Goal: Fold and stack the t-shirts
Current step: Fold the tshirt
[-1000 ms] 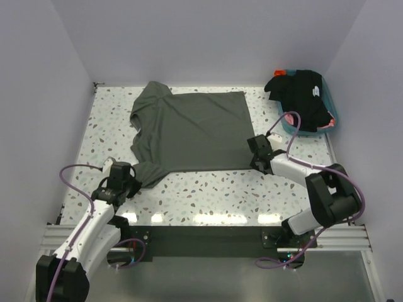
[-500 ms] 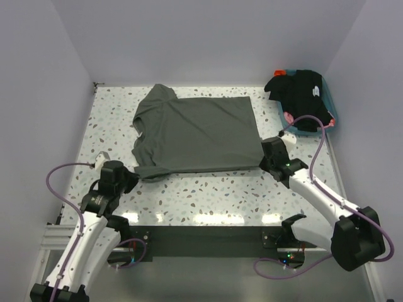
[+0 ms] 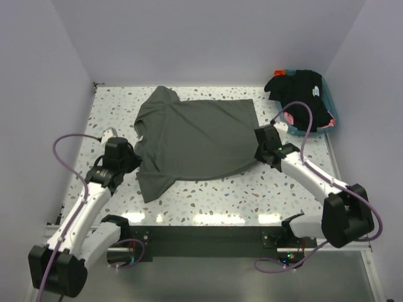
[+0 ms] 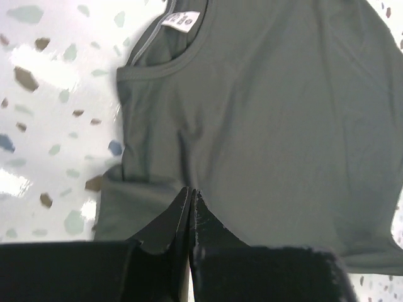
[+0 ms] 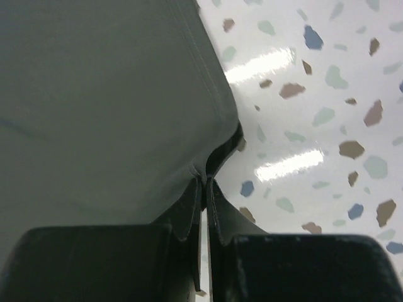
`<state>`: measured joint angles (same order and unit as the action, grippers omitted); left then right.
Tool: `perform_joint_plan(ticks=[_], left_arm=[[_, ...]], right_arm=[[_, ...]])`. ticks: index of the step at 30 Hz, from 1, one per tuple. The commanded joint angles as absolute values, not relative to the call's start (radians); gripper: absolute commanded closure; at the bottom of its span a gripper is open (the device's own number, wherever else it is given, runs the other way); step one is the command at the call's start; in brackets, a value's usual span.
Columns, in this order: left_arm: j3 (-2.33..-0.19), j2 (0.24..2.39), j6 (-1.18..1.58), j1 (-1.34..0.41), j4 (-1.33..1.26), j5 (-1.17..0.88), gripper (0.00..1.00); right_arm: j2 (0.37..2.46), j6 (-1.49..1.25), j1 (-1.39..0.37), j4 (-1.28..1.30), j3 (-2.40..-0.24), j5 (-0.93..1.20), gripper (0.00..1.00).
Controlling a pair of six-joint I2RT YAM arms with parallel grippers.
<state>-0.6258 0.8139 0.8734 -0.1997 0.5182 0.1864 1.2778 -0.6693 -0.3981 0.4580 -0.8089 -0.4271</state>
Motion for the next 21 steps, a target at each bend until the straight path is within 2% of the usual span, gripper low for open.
perform_joint_plan(ticks=[1, 3, 4, 7, 8, 11, 17, 21], left_arm=[[-0.736, 0.961, 0.801, -0.204, 0.365, 0.195, 0.98], [-0.768, 1.006, 0.811, -0.209, 0.383, 0.216, 0.91], [-0.764, 1.003, 0.825, -0.212, 0.411, 0.242, 0.75], [-0.723, 0.989, 0.911, -0.210, 0.471, 0.385, 0.46], [-0.719, 0.994, 0.926, -0.210, 0.469, 0.429, 0.43], [-0.747, 1.066, 0.946, -0.207, 0.442, 0.477, 0.39], [-0.896, 1.365, 0.943, -0.206, 0.468, 0.517, 0.40], [-0.936, 1.486, 0.927, -0.193, 0.462, 0.548, 0.43]], right_arm=[[1.368, -0.624, -0.394, 0.434, -0.937, -0.436, 1.00], [1.422, -0.618, -0.393, 0.440, -0.985, -0.414, 1.00], [1.430, -0.617, -0.393, 0.428, -0.988, -0.410, 1.00], [1.440, -0.624, -0.391, 0.391, -0.956, -0.397, 1.00], [1.445, -0.626, -0.391, 0.385, -0.954, -0.385, 1.00], [1.470, -0.624, -0.390, 0.374, -0.954, -0.370, 1.00], [1.491, -0.620, -0.388, 0.354, -0.953, -0.354, 1.00], [1.490, -0.617, -0.382, 0.342, -0.942, -0.342, 1.00]])
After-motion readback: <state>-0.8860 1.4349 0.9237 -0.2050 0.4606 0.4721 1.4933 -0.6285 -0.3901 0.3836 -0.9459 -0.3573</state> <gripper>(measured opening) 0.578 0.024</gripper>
